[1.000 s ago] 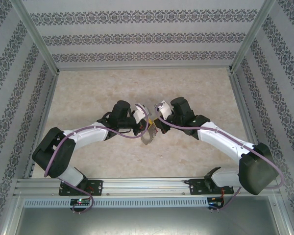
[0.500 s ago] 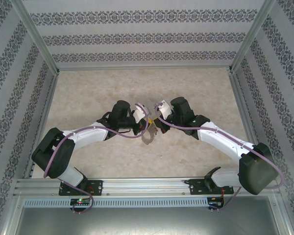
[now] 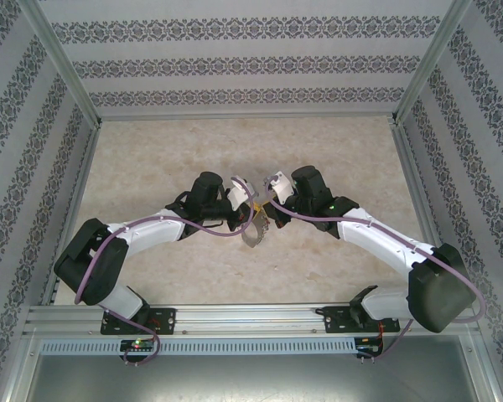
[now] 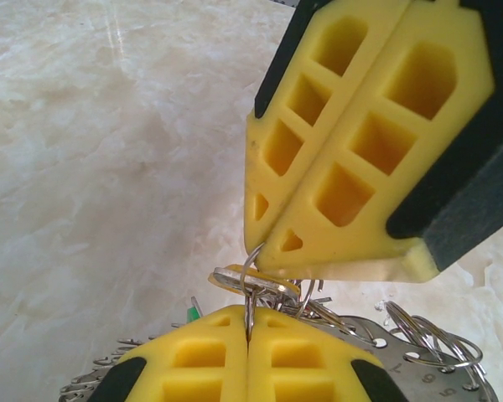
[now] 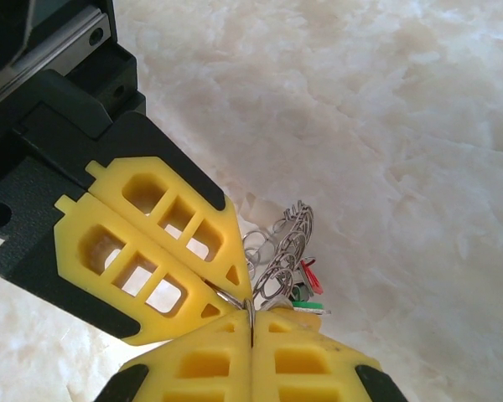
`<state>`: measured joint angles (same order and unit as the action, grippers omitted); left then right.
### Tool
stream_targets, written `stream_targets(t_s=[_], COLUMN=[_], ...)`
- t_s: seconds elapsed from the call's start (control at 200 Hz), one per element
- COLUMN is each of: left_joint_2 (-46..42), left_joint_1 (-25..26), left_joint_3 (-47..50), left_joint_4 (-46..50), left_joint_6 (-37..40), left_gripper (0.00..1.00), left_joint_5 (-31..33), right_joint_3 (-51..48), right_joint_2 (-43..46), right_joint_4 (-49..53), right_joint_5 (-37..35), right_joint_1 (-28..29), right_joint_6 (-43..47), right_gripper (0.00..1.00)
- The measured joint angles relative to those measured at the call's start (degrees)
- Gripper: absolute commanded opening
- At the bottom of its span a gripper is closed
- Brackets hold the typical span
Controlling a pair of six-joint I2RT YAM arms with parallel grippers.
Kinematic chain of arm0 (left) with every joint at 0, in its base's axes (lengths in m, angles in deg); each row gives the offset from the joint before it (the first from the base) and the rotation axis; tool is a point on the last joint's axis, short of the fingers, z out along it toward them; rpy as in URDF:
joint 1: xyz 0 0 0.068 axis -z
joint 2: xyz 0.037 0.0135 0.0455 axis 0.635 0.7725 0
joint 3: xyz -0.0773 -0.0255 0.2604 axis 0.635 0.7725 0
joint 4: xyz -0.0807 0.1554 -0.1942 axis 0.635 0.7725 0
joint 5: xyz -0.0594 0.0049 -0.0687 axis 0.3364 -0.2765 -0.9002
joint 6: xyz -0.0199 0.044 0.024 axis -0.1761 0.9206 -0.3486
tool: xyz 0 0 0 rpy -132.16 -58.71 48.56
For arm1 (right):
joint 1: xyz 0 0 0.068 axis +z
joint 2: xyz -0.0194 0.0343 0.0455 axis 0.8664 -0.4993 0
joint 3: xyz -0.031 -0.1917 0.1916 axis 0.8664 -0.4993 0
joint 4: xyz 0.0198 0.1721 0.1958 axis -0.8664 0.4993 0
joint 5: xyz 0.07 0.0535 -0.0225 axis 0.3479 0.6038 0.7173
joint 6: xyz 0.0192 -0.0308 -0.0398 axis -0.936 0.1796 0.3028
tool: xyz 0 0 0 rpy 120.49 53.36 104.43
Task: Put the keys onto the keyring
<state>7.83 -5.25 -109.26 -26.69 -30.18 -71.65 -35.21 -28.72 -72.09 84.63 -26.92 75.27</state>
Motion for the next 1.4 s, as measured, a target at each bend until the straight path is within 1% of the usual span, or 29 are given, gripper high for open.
stream_targets(t_s=[0.849, 0.974, 1.054, 1.239, 1.404], left_joint_2=[-0.50, -0.55, -0.55, -0.55, -0.55], left_joint_1=[0.00, 0.00, 0.00, 0.00, 0.00], left_joint_3=[0.00, 0.00, -0.04, -2.03, -2.67], left_joint_4=[0.02, 0.04, 0.13, 3.61, 4.98], left_joint_6=[0.00, 0.00, 0.11, 1.53, 2.45], left_gripper=[0.00, 0.11, 0.11, 0.19, 0.21], left_joint_5=[0.87, 0.90, 0.72, -0.55, -0.79], right_joint_3=[0.00, 0.00, 0.00, -0.02, -0.02], right_joint_2=[0.02, 0.02, 0.02, 0.02, 0.04], right_joint_4=[-0.02, -0.02, 0.11, 0.42, 0.42], right_joint_5=[-0.44, -0.44, -0.61, -0.61, -0.63], right_joint_1=[0.00, 0.00, -0.02, -0.55, -0.76], right_joint_6=[0.00, 0.00, 0.00, 0.00, -0.02], right_gripper=[0.00, 0.00, 0.00, 0.00, 0.00])
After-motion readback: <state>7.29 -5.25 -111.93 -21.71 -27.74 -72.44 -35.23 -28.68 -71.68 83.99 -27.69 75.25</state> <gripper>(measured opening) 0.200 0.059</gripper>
